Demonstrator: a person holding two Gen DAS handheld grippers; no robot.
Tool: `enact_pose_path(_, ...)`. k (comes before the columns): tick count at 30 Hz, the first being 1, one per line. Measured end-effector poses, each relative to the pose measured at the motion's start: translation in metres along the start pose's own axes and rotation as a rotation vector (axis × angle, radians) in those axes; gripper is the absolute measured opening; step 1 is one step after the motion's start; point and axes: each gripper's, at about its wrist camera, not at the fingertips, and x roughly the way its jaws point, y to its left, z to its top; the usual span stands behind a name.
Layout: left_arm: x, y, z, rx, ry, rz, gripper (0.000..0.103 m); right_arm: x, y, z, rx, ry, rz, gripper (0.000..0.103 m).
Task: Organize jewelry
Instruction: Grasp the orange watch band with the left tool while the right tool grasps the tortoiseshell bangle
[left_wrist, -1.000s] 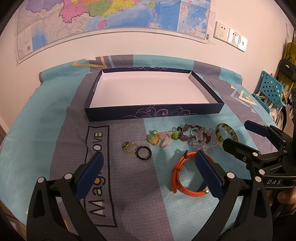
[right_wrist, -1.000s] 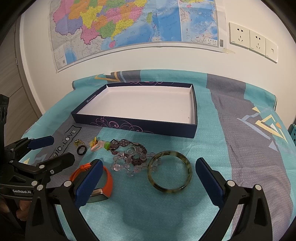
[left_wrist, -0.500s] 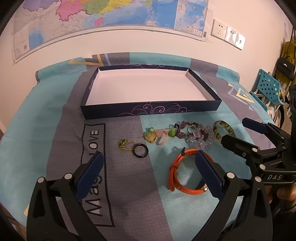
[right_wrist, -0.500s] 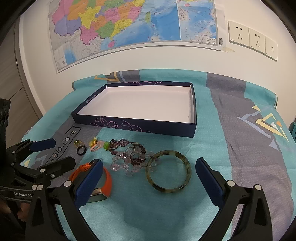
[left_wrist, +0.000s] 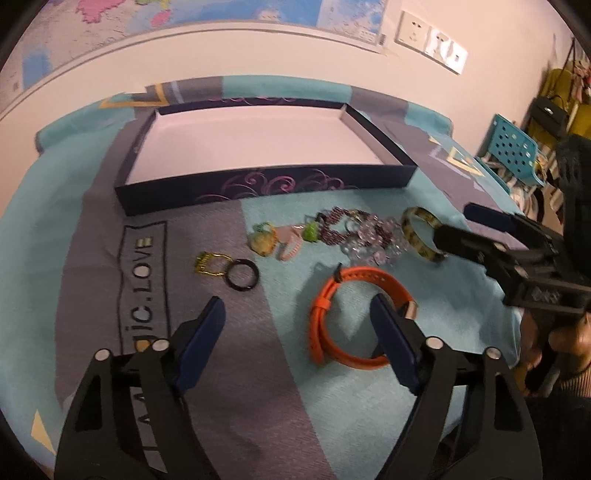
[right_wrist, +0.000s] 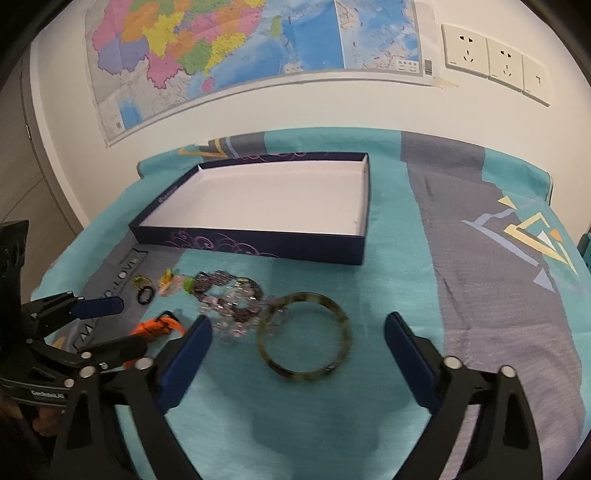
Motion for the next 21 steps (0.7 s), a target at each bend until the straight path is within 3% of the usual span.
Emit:
enact_pose_path(14,0.008,-0.004,0.000,0.058,0.061,-0.082,0.038,0.021,-0.019,0.007,-0.014,0.093,0.032,0.046)
enact_pose_path(21,0.010,-0.001,0.003,0.070,0.078,-0.098,0.012,0.030,-0.017,0.010,-0.067,0.122,0.014,0.015)
